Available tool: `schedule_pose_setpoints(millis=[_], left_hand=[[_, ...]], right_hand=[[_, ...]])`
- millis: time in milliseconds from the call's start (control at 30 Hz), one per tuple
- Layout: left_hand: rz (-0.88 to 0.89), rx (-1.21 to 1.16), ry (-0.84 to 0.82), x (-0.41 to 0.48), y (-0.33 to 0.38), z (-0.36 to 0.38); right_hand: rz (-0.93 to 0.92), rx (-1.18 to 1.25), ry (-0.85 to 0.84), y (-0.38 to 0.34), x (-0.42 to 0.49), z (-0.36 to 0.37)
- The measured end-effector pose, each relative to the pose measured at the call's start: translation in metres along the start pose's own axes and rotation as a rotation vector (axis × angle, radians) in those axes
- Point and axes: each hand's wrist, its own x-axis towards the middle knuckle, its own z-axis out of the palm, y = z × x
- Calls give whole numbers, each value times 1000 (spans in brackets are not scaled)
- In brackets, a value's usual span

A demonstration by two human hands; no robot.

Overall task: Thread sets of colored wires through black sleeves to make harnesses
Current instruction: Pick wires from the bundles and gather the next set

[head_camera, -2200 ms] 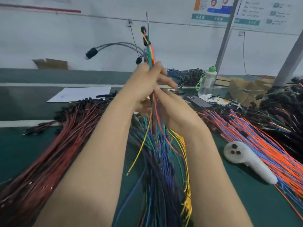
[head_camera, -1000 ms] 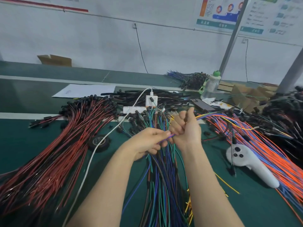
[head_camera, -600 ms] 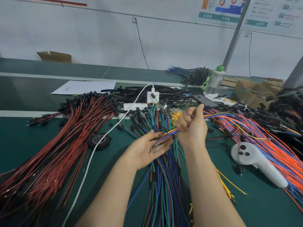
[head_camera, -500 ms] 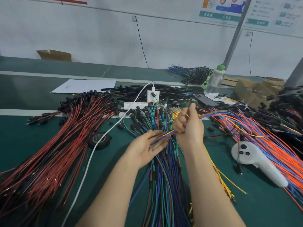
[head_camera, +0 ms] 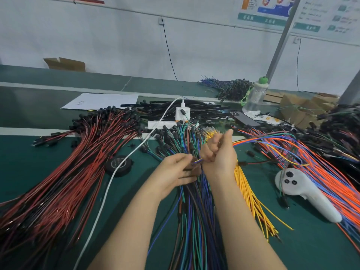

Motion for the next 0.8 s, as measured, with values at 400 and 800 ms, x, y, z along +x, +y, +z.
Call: schedule_pose_setpoints(millis=[400, 800], left_hand=[[158, 329, 128, -1, 3, 11], [427, 290, 79, -6, 20, 22]], right_hand=[[-1, -98, -16, -11, 4, -5], [47, 311, 20, -27, 8, 12]])
